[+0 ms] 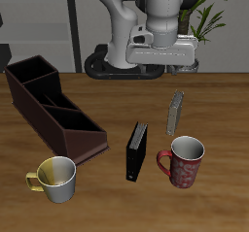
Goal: Place the yellow book into the right desk caddy's right compartment
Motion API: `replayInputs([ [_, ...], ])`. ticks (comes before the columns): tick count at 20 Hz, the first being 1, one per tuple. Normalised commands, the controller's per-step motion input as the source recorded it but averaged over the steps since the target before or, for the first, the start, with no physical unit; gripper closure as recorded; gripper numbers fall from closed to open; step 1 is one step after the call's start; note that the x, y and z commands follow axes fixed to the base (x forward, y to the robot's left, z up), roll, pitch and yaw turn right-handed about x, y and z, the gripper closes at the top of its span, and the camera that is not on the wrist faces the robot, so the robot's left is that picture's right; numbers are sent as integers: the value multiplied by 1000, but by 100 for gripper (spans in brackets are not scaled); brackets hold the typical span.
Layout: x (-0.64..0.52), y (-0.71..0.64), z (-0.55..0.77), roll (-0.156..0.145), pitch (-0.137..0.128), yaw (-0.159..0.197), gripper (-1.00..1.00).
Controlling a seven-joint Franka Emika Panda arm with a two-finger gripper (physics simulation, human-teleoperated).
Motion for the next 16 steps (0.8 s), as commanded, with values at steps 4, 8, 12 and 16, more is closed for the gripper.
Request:
replayInputs([
  [4, -27, 264, -226, 6, 10, 17, -100],
  [8, -61, 273, -325, 62, 3, 10, -100],
  [12, 34, 159, -211, 10, -11, 30, -100],
  [16, -14, 169, -317, -18, 13, -43, -100],
])
